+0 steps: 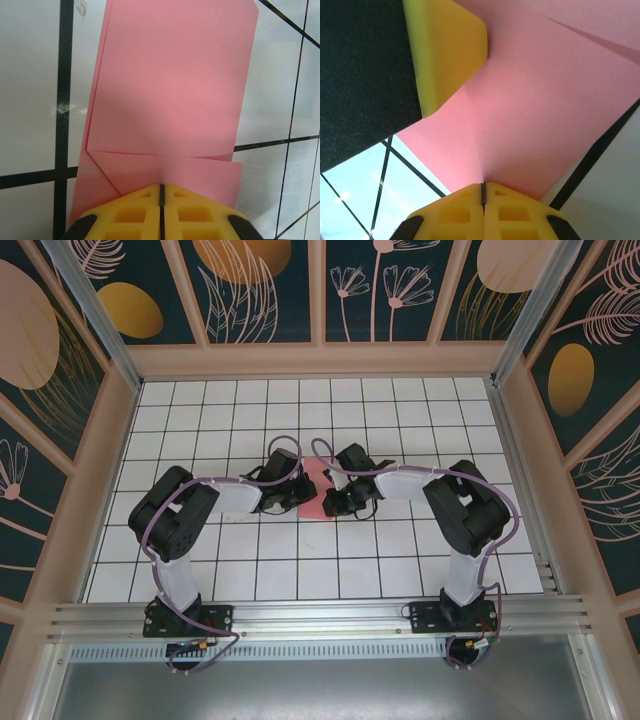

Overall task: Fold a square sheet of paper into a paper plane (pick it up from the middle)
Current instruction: Fold the triangle a second time at the center of the table.

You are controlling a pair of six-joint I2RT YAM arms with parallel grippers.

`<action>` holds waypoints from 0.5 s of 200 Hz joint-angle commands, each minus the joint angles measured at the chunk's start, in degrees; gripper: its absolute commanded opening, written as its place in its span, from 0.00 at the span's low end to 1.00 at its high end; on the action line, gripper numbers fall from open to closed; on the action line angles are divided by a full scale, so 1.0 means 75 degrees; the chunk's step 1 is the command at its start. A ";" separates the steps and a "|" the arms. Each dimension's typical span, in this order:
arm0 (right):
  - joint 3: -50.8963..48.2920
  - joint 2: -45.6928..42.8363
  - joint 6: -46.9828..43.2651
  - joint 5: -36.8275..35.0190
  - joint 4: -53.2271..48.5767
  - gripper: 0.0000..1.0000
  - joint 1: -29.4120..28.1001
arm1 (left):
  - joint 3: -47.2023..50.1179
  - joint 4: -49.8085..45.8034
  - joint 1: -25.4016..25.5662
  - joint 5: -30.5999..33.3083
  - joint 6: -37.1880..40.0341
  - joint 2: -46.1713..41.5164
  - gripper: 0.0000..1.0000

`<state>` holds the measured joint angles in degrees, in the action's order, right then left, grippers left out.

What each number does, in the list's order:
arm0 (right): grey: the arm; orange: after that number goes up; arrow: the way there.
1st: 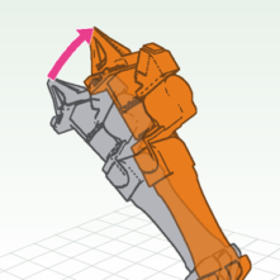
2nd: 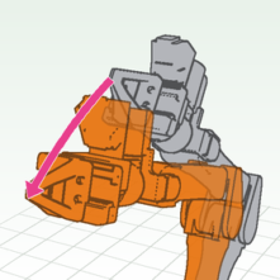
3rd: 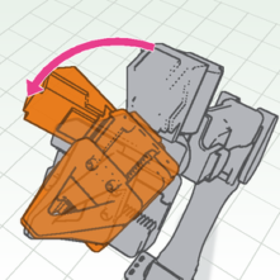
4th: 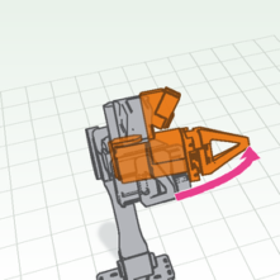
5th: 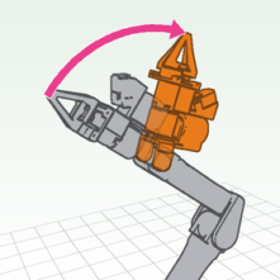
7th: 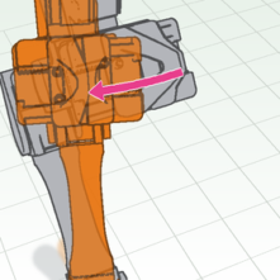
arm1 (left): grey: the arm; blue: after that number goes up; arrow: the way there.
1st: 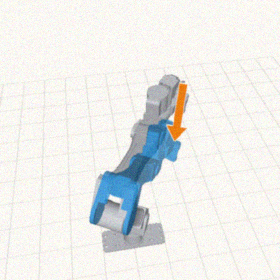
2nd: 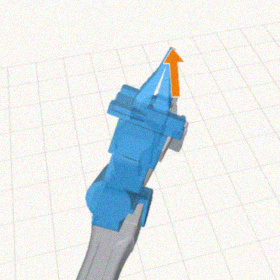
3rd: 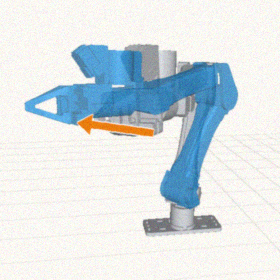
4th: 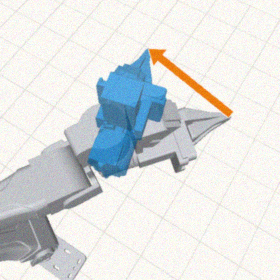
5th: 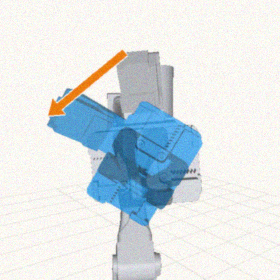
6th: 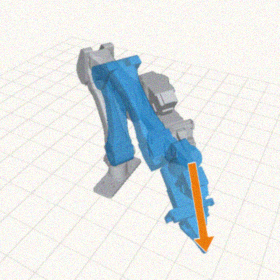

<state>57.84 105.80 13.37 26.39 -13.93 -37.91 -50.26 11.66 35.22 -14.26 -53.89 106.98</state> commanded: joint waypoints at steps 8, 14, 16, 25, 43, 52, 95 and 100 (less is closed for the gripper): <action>-0.0683 -0.0267 -0.0028 -0.0154 -0.0677 0.05 0.0051 | 0.0338 -0.1555 -0.0067 0.1046 -0.0037 0.0618 0.10; -0.0765 -0.0341 0.0013 -0.0144 -0.0662 0.05 0.0068 | 0.0344 -0.1555 -0.0073 0.1044 -0.0039 0.0619 0.09; -0.0796 -0.0367 0.0020 -0.0135 -0.0662 0.05 0.0064 | 0.0340 -0.1555 -0.0075 0.1040 -0.0026 0.0619 0.09; -0.0897 -0.0501 0.0084 -0.0101 -0.0639 0.05 0.0083 | 0.0338 -0.1555 -0.0068 0.1044 -0.0022 0.0619 0.10; -0.0926 -0.0804 0.0122 -0.0024 -0.0640 0.05 0.0138 | 0.0350 -0.1555 -0.0072 0.1036 -0.0011 0.0590 0.10; -0.0857 -0.0955 0.0125 -0.0026 -0.0598 0.05 0.0144 | 0.0345 -0.1549 -0.0064 0.1034 -0.0011 0.0579 0.10; -0.0246 -0.1113 0.0274 0.0000 -0.0080 0.05 0.0170 | 0.0338 -0.1426 -0.0066 0.0911 -0.0028 0.0548 0.09; -0.0208 -0.1053 0.0286 0.0100 -0.0010 0.05 0.0168 | 0.0338 -0.1426 -0.0067 0.0909 -0.0023 0.0548 0.09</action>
<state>53.39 99.02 14.24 26.37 -15.66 -37.06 -50.26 11.68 35.22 -14.31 -54.11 106.98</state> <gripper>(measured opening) 0.062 0.096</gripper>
